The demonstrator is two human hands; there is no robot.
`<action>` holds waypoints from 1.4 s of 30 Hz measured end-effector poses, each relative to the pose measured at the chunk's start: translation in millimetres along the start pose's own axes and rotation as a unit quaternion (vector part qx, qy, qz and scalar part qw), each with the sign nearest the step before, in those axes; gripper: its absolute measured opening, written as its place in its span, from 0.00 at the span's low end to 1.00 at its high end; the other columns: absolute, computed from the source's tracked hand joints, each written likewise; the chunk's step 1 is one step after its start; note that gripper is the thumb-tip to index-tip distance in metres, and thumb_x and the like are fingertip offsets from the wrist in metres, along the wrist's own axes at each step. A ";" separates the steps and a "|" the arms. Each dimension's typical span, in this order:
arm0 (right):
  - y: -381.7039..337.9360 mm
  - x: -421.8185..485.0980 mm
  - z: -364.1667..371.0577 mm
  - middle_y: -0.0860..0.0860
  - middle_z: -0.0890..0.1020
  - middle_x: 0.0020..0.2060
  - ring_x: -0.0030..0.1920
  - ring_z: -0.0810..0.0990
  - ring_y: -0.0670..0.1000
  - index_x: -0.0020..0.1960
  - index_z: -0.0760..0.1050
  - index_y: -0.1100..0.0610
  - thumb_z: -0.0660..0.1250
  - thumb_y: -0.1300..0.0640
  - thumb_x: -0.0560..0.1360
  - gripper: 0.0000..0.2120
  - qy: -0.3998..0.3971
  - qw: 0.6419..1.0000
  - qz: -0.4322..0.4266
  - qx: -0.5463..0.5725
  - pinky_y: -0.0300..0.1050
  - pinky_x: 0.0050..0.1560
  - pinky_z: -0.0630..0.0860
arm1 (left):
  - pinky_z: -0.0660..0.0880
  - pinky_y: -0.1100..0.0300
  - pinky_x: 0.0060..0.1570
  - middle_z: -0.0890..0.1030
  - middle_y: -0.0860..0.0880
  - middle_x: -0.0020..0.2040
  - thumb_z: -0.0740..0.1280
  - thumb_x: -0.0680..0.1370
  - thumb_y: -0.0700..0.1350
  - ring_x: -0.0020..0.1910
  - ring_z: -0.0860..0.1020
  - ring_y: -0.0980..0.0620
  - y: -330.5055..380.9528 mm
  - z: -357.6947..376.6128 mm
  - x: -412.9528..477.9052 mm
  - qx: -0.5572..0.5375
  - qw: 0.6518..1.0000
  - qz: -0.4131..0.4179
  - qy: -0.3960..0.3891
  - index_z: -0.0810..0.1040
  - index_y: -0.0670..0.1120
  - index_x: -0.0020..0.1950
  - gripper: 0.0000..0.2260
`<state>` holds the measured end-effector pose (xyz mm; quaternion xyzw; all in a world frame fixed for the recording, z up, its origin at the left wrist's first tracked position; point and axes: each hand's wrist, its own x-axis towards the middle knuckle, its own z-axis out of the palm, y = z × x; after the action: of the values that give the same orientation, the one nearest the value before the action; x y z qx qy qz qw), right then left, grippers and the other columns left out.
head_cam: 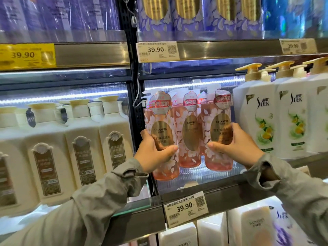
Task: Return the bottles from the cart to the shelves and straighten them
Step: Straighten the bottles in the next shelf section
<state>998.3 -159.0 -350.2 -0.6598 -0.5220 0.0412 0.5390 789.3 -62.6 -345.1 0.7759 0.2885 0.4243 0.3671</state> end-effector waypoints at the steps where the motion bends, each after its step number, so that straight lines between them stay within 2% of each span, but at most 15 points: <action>1: 0.0 -1.3 -1.1 0.51 0.79 0.49 0.50 0.78 0.52 0.58 0.67 0.57 0.78 0.54 0.66 0.28 -0.002 1.000 0.000 0.002 0.47 0.53 0.74 | 0.79 0.51 0.51 0.79 0.47 0.43 0.73 0.72 0.39 0.40 0.80 0.55 0.4 0.0 -2.0 -0.003 1.000 0.001 -0.006 0.57 0.40 0.64 0.29; 6: -0.4 -5.7 -5.0 0.51 0.79 0.50 0.51 0.79 0.52 0.61 0.66 0.56 0.77 0.52 0.66 0.29 -0.011 1.000 0.000 0.001 0.48 0.54 0.76 | 0.79 0.46 0.53 0.79 0.42 0.46 0.73 0.72 0.41 0.44 0.82 0.51 0.8 -0.7 -6.8 0.001 1.000 0.006 -0.010 0.57 0.40 0.63 0.29; 11: -0.7 -10.1 -4.2 0.45 0.78 0.46 0.46 0.77 0.45 0.60 0.65 0.54 0.76 0.54 0.67 0.27 -0.006 1.000 -0.012 0.010 0.41 0.49 0.73 | 0.79 0.49 0.51 0.76 0.51 0.39 0.75 0.70 0.43 0.43 0.82 0.52 -6.5 5.7 -8.3 0.017 0.998 0.028 0.046 0.57 0.39 0.69 0.36; 15: -1.3 -12.2 -2.5 0.45 0.77 0.46 0.48 0.77 0.48 0.60 0.65 0.54 0.75 0.53 0.68 0.26 -0.001 1.000 -0.018 0.002 0.44 0.52 0.73 | 0.79 0.51 0.53 0.80 0.43 0.51 0.76 0.70 0.44 0.49 0.82 0.48 -11.7 5.5 -3.6 0.008 0.998 0.026 0.052 0.53 0.39 0.73 0.41; 17: -1.0 -12.2 -1.2 0.45 0.77 0.46 0.48 0.77 0.48 0.61 0.64 0.53 0.75 0.53 0.69 0.27 -0.002 1.000 -0.016 0.004 0.44 0.52 0.73 | 0.79 0.51 0.53 0.79 0.41 0.52 0.76 0.69 0.44 0.50 0.82 0.47 -14.5 5.1 1.1 0.011 0.999 0.017 0.050 0.51 0.39 0.73 0.42; 22: 0.2 -10.4 3.1 0.44 0.76 0.45 0.48 0.77 0.49 0.64 0.63 0.57 0.74 0.55 0.70 0.29 0.002 1.000 -0.020 -0.006 0.46 0.55 0.75 | 0.76 0.58 0.54 0.79 0.48 0.49 0.74 0.71 0.42 0.50 0.80 0.52 -16.0 7.2 9.8 0.031 0.998 -0.001 0.052 0.52 0.37 0.71 0.39; 25: 1.7 -5.0 6.8 0.45 0.76 0.44 0.48 0.77 0.49 0.64 0.62 0.59 0.74 0.56 0.71 0.29 0.006 1.000 -0.013 -0.004 0.46 0.54 0.74 | 0.75 0.58 0.54 0.78 0.50 0.47 0.75 0.71 0.44 0.48 0.79 0.53 -20.6 6.3 18.8 0.044 0.998 -0.016 0.045 0.51 0.37 0.71 0.40; 28: 3.7 4.0 11.1 0.49 0.77 0.47 0.50 0.78 0.52 0.63 0.62 0.60 0.74 0.56 0.71 0.28 0.008 1.000 -0.003 -0.014 0.50 0.56 0.75 | 0.75 0.50 0.58 0.76 0.42 0.58 0.77 0.63 0.52 0.54 0.78 0.48 -26.8 5.0 28.3 0.034 0.997 -0.047 0.044 0.49 0.43 0.72 0.48; 32: 11.3 17.3 15.6 0.50 0.77 0.45 0.50 0.79 0.54 0.60 0.62 0.60 0.73 0.55 0.71 0.26 0.005 1.000 0.021 -0.016 0.55 0.58 0.76 | 0.70 0.47 0.65 0.68 0.40 0.69 0.74 0.54 0.65 0.65 0.72 0.43 -31.1 4.9 36.6 0.069 0.992 -0.078 0.064 0.47 0.48 0.73 0.57; 35: 17.0 27.0 18.1 0.52 0.79 0.49 0.52 0.79 0.55 0.61 0.62 0.59 0.74 0.54 0.71 0.27 0.008 1.000 0.026 -0.011 0.55 0.60 0.75 | 0.69 0.48 0.66 0.61 0.39 0.72 0.75 0.60 0.62 0.69 0.67 0.41 -33.1 3.4 42.0 0.110 0.987 -0.087 0.083 0.48 0.46 0.73 0.53; 39: 23.0 38.1 21.8 0.53 0.79 0.52 0.54 0.79 0.56 0.64 0.61 0.60 0.73 0.55 0.71 0.29 0.011 1.000 0.027 -0.004 0.55 0.61 0.74 | 0.68 0.48 0.66 0.66 0.41 0.66 0.78 0.60 0.57 0.67 0.68 0.42 -31.8 2.1 47.2 0.105 0.986 -0.065 0.109 0.55 0.43 0.70 0.48; 42: 28.8 41.9 23.8 0.54 0.79 0.53 0.55 0.79 0.56 0.65 0.61 0.59 0.74 0.55 0.71 0.30 0.019 1.000 0.021 0.008 0.56 0.62 0.74 | 0.64 0.52 0.69 0.65 0.42 0.67 0.76 0.68 0.51 0.68 0.66 0.43 -31.0 2.5 46.3 0.119 0.985 -0.061 0.112 0.55 0.42 0.72 0.41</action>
<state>1021.1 -108.8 -360.6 -0.6669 -0.4971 0.0443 0.5533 809.2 -10.8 -350.6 0.7429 0.4230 0.4476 0.2625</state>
